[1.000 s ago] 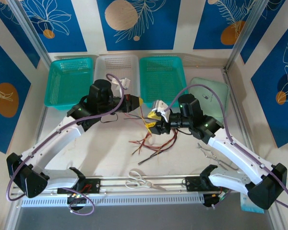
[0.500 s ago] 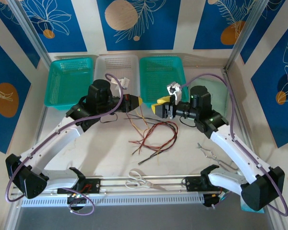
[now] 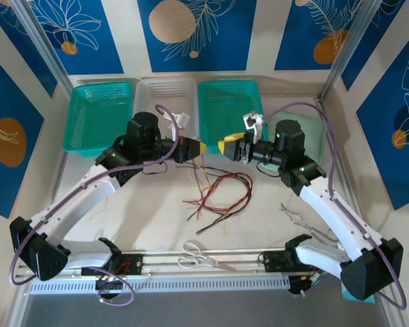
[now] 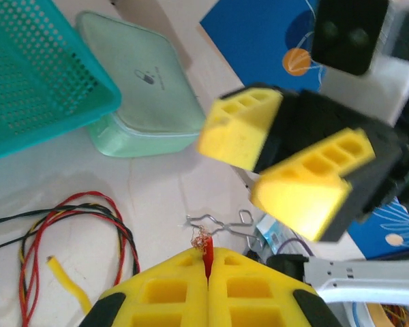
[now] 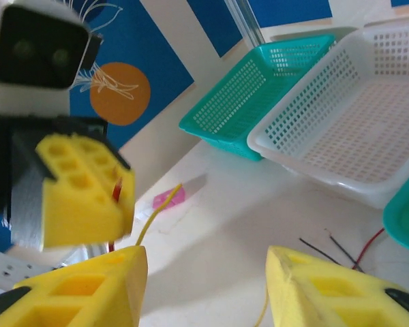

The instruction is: Untangle the cables

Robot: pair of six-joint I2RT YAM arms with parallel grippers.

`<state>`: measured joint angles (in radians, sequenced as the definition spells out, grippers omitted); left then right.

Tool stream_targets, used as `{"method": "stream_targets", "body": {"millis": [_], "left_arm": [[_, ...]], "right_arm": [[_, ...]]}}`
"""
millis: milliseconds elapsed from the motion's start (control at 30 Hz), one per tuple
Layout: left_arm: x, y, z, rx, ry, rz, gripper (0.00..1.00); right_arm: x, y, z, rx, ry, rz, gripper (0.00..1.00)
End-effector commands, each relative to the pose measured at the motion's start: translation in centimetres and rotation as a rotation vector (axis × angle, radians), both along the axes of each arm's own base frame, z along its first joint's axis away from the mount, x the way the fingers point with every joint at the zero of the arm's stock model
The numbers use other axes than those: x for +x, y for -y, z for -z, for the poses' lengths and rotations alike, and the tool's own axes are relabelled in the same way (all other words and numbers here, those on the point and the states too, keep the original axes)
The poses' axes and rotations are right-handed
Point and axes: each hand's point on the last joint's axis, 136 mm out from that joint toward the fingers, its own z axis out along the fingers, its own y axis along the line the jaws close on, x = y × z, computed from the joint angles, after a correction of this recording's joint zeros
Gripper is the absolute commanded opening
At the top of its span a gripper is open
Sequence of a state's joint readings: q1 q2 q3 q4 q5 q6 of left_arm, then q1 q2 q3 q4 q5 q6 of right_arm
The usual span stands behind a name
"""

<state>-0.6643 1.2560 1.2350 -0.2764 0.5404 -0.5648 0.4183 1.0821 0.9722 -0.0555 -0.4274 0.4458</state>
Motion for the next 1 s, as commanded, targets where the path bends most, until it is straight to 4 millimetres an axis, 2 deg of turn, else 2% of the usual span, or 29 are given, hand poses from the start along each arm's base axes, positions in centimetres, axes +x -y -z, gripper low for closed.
{"method": "stream_targets", "body": {"millis": [0,300,467,567,667,767,967], "left_arm": [[-1.7,1.2,-2.0,-0.012,0.141,0.167,0.0],[-2.9,2.1,-1.4,0.072,0.404,0.402,0.0],[-3.7,2.2,-2.6,0.055,0.553,0.482,0.0],[-3.9,2.1,-2.5,0.077,0.609,0.522,0.0],[-4.6,2.1,-2.2,0.073,0.711,0.581,0.0],[-4.7,2.1,-2.8,0.05,0.787,0.579,0.0],[-4.9,2.4,-3.4,0.035,0.79,0.625,0.0]], "right_arm": [[-0.2,-0.4,0.3,0.055,-0.174,-0.022,0.48],[-0.3,-0.2,1.0,0.148,-0.249,-0.025,0.47],[-0.9,0.6,1.3,0.223,-0.265,-0.068,0.47],[-1.3,0.6,1.5,0.225,-0.294,-0.092,0.47],[-1.5,0.4,1.7,0.243,-0.327,-0.113,0.5],[-1.5,-0.1,1.7,0.277,-0.359,-0.153,0.52],[-1.3,-1.5,1.4,0.3,-0.416,-0.215,0.55]]}}
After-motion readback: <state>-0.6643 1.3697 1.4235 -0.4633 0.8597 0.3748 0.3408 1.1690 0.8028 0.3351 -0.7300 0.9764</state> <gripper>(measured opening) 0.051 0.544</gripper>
